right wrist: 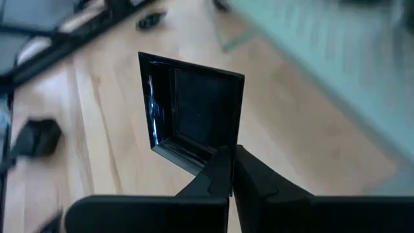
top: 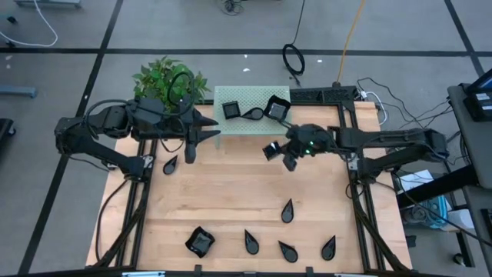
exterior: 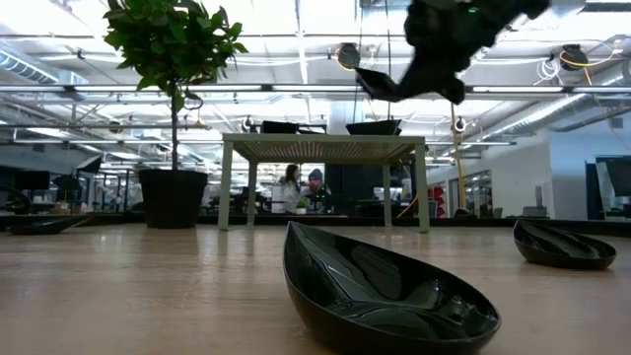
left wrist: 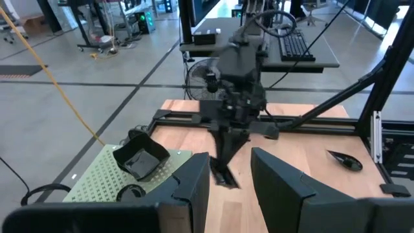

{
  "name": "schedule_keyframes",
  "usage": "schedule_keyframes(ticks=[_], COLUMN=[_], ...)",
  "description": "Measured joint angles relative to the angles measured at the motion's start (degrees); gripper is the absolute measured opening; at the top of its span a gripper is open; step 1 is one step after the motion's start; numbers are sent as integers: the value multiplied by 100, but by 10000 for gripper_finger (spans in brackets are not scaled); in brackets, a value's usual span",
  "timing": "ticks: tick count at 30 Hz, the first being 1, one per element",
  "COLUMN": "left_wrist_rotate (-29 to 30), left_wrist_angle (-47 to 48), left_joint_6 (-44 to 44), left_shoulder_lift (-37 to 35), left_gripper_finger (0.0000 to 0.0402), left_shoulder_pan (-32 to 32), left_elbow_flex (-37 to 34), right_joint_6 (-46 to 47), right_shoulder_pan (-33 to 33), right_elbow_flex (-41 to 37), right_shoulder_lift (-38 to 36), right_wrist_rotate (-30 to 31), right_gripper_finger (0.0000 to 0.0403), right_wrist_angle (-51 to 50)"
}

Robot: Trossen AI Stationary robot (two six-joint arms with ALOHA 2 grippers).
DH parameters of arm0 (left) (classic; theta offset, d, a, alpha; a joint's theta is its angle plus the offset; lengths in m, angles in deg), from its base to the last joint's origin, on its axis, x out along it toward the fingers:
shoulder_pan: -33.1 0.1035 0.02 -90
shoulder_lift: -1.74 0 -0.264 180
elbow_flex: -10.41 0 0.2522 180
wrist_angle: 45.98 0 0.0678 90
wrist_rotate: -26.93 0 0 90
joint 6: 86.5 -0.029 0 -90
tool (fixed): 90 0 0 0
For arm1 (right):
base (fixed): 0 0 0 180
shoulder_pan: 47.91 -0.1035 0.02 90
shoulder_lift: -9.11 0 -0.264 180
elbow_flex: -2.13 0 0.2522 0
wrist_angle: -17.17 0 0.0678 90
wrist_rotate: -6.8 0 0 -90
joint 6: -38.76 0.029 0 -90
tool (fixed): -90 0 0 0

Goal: Pick & Place Mini shaped plates
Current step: Stack the square plate on top of the other square plate on the shelf

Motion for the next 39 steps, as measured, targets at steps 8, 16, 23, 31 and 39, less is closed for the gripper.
schedule_keyframes(ticks=[8,16,23,31,39], left_wrist_rotate=[-7,-9,-9,-7,-7], left_wrist_angle=[-2,-4,-4,-231,-336], left_joint_6=[306,773,807,757,750], left_shoulder_lift=[0,0,0,0,0], left_gripper_finger=[120,120,120,120,120], left_shoulder_pan=[0,-4,-114,-158,-177], left_elbow_flex=[0,0,0,0,0], right_joint_6=[-132,-79,320,328,387], right_shoulder_pan=[561,910,1102,1139,1217], right_elbow_flex=[1148,2066,2560,3075,3516], right_shoulder_lift=[869,1606,2063,2614,3140], right_wrist_rotate=[-6,-27,-50,-52,-50], right_gripper_finger=[0,0,0,0,0], right_wrist_angle=[170,166,131,338,494])
